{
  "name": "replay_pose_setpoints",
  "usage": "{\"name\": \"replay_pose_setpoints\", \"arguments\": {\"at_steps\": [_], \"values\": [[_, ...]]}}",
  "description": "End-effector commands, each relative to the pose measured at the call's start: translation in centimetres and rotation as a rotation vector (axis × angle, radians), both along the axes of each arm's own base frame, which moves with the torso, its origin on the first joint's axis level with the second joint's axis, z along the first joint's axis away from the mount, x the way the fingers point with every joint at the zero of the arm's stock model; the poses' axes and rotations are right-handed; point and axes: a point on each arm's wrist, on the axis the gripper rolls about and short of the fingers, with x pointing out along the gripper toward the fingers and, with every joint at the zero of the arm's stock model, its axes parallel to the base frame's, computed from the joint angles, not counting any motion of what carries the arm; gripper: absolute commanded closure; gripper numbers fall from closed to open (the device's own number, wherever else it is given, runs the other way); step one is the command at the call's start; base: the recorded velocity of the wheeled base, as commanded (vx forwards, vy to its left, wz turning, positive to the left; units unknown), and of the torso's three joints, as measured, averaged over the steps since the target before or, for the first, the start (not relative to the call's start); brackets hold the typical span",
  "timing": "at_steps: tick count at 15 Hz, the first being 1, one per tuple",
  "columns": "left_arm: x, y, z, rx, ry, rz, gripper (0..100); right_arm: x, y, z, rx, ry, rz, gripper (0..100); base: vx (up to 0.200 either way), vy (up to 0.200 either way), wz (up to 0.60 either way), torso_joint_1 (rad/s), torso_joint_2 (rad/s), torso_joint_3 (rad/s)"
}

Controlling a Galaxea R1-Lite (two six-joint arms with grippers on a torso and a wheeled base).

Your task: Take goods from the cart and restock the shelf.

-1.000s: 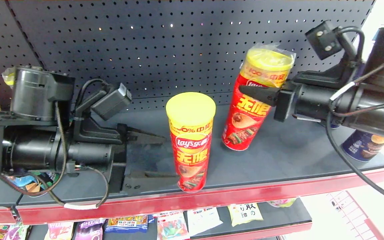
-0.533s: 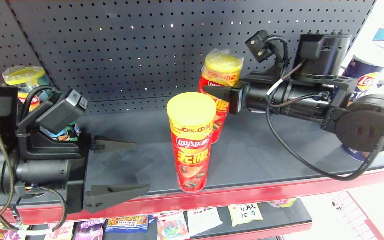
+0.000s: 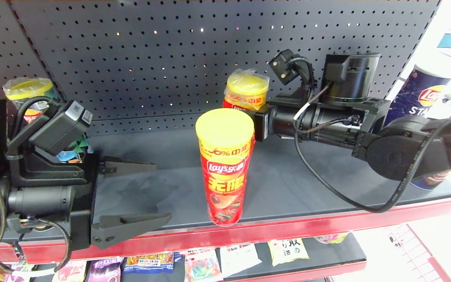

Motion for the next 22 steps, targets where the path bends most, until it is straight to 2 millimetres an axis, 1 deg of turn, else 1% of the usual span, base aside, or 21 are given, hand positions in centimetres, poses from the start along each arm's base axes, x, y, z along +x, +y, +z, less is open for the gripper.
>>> {"name": "replay_pose_setpoints", "arguments": {"at_steps": [1, 2, 4, 6, 9, 11, 13, 15, 16, 17, 19, 20, 22], "values": [[0.0, 0.0, 0.0, 0.000, -0.001, -0.001, 0, -0.1, 0.1, -0.1, -0.005, 0.005, 0.005, 100, 0.000, 0.000, 0.00, 0.000, 0.00, 0.000], [0.0, 0.0, 0.0, 0.000, -0.001, 0.001, 0, -0.1, 0.1, -0.1, -0.004, 0.009, 0.003, 0, 0.000, 0.000, 0.00, 0.000, 0.00, 0.000], [0.0, 0.0, 0.0, 0.000, -0.001, 0.001, 0, -0.4, -0.1, -0.2, -0.007, 0.010, 0.002, 0, 0.000, 0.000, 0.00, 0.000, 0.00, 0.000], [0.1, 0.0, -0.1, 0.007, 0.002, 0.012, 0, -1.5, -0.9, 0.1, -0.009, 0.015, -0.005, 0, 0.000, 0.000, 0.00, 0.000, 0.00, 0.000], [0.1, 0.3, -0.3, 0.015, 0.006, 0.038, 0, -3.2, -2.2, 0.9, 0.000, 0.006, -0.023, 0, 0.000, 0.000, 0.00, 0.000, 0.00, 0.000], [0.2, 0.5, -0.8, 0.025, 0.020, 0.057, 0, -4.6, -3.2, 1.2, 0.007, 0.018, -0.032, 0, 0.000, 0.000, 0.00, 0.000, 0.00, 0.000], [0.1, 0.7, -1.1, 0.040, 0.026, 0.086, 0, -6.0, -4.6, 1.5, 0.014, 0.018, -0.096, 0, 0.000, 0.000, 0.00, 0.000, 0.00, 0.000], [0.1, 0.7, -1.3, 0.043, 0.031, 0.086, 0, -7.2, -6.1, 1.4, 0.011, 0.027, -0.176, 0, 0.000, 0.000, 0.00, 0.000, 0.00, 0.000], [0.1, 0.7, -1.3, 0.045, 0.034, 0.087, 0, -7.7, -6.7, 1.2, 0.008, 0.032, -0.190, 0, 0.000, 0.000, 0.00, 0.000, 0.00, 0.000], [-0.1, 0.8, -2.0, 0.059, 0.052, 0.096, 0, -9.1, -7.8, 0.7, 0.002, 0.041, -0.198, 0, 0.000, 0.000, 0.00, 0.000, 0.00, 0.000], [-0.5, 0.9, -3.3, 0.092, 0.084, 0.119, 0, -11.9, -9.6, -0.8, -0.021, 0.070, -0.197, 0, 0.000, 0.000, 0.00, 0.000, 0.00, 0.000], [-0.4, 0.9, -3.5, 0.102, 0.092, 0.126, 0, -13.6, -10.8, -1.6, -0.031, 0.082, -0.197, 0, 0.000, 0.000, 0.00, 0.000, 0.00, 0.000], [0.0, 0.8, -3.7, 0.126, 0.092, 0.154, 0, -16.2, -12.5, -3.1, -0.041, 0.093, -0.199, 0, 0.000, 0.000, 0.00, 0.000, 0.00, 0.000]]}}
